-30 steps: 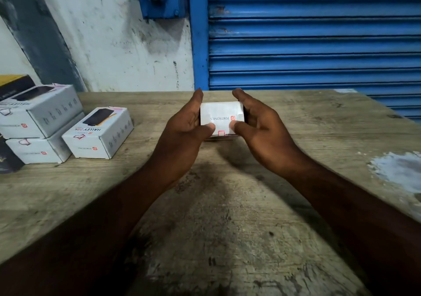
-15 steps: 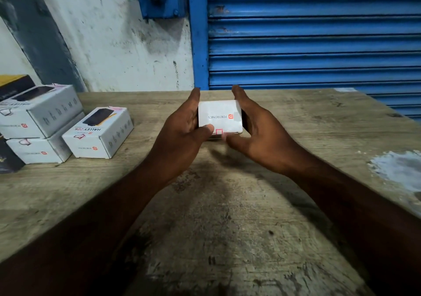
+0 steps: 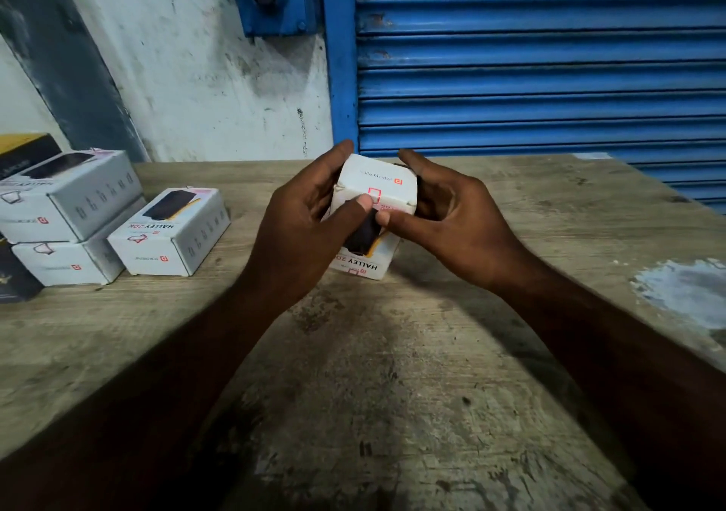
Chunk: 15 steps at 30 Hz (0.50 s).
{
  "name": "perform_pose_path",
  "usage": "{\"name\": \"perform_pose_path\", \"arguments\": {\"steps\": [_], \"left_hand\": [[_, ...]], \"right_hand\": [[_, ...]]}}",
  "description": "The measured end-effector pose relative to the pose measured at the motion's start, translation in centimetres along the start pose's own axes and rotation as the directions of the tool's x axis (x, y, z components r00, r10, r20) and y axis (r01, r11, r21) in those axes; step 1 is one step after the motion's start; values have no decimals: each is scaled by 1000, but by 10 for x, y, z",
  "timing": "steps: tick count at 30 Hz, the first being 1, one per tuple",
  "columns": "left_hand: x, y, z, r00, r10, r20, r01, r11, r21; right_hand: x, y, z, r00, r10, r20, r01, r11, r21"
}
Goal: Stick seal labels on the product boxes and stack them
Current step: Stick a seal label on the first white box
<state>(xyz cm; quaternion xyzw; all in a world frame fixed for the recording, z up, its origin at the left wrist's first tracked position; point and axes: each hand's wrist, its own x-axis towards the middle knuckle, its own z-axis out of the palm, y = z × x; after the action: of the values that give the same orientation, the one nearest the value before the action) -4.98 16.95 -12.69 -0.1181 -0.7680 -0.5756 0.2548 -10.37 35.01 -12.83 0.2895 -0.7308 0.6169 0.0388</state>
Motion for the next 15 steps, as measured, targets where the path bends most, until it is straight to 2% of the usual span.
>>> {"name": "perform_pose_path", "arguments": {"steps": [6,15], "left_hand": [[-2,-4,1,997,43,-59,-34,988,151],[1,-7,-2,999,23,29,-26,993,119]], "right_hand": [[2,5,-1,1000,-19,23,19,1000,-12],[5,8,-5,1000,25,-13,-26,998,-65]]}}
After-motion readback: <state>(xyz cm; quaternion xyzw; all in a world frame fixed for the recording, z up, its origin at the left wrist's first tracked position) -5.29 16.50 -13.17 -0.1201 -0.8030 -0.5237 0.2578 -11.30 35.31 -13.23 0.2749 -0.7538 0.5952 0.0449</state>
